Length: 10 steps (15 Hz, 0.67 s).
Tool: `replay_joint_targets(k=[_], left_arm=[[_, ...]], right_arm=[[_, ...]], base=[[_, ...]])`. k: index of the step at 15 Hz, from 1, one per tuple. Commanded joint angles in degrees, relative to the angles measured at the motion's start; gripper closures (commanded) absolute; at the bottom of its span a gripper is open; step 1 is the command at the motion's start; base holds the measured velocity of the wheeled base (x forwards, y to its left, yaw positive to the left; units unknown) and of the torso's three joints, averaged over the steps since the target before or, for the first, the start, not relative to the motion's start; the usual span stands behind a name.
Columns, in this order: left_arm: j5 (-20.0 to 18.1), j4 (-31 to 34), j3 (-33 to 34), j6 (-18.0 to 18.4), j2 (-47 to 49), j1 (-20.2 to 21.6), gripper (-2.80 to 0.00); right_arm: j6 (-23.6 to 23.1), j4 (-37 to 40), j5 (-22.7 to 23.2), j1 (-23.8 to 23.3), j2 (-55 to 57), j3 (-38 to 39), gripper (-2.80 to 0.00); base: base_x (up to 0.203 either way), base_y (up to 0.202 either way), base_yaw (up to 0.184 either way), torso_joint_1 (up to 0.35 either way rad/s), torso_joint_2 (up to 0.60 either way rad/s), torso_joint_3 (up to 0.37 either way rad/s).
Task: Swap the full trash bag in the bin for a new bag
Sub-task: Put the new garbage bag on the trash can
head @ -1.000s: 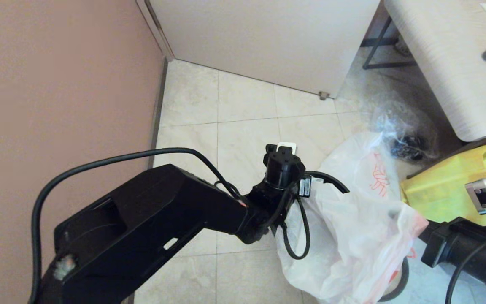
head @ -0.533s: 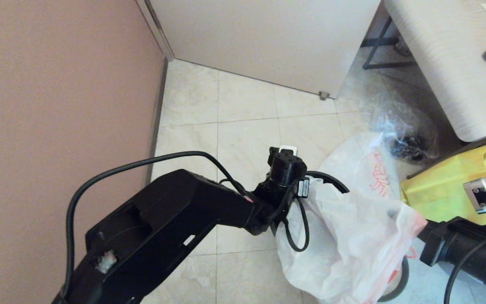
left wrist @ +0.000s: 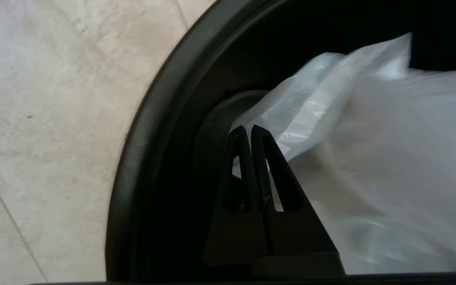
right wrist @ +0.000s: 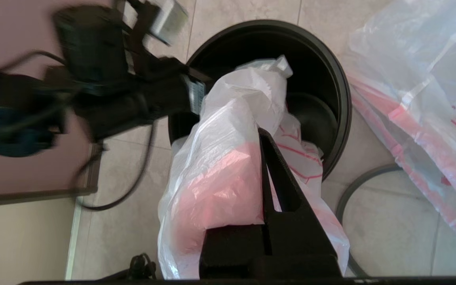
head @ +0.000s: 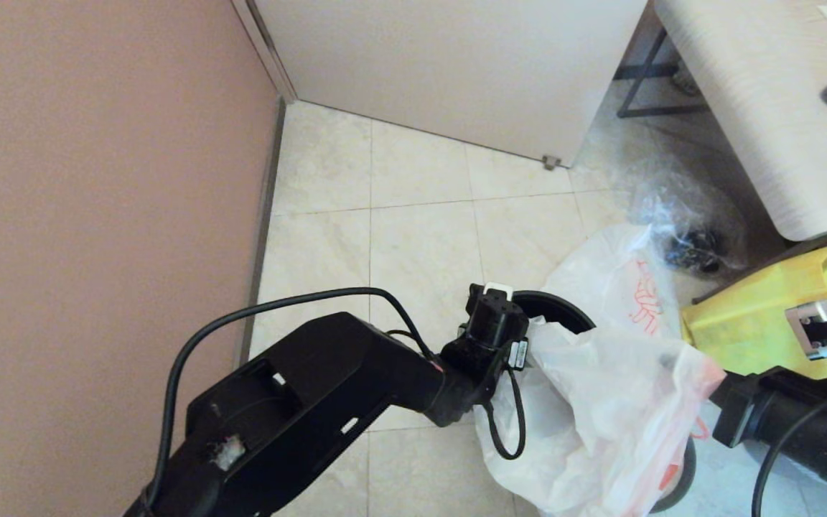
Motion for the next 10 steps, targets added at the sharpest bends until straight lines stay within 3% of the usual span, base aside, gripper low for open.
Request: replay_joint_targets(k=[1,3,6,8,10], left_arm=[[0.04,0.06,-1.91,0.25,3.34,0.41,0.0],[0.12,0.13,-4.24,1.44,4.23,0.29,0.0],[0.19,-0.14,-1.65,1.24,-1.54,-0.35,0.0],[0.2,-0.18,3.33,0.01,-8.09,-1.36,0.0],[0.14,-0.19,13.45,-1.61,-14.31,-2.57,0.0]], right_arm=[[0.05,-0.32,0.08,-0.07,0.36,-0.67,0.0],[0.05,-0.23,0.08,-0.06,0.97,-1.65,0.0],[0.23,-0.21,-0.01,0.23,0.46,-2.23,0.0],[0.23,-0.1,-0.13,1.14,2.17,-3.98,0.0],[0.17,0.81,-0.59,1.83,4.61,-7.99,0.0]], base=[[0.0,0.0,0.0,0.0,0.0,0.0],[0.0,0.0,0.0,0.0,0.0,0.0],[0.0,0.0,0.0,0.0,0.0,0.0],[0.0,0.0,0.0,0.0,0.0,0.0],[0.0,0.0,0.0,0.0,0.0,0.0]])
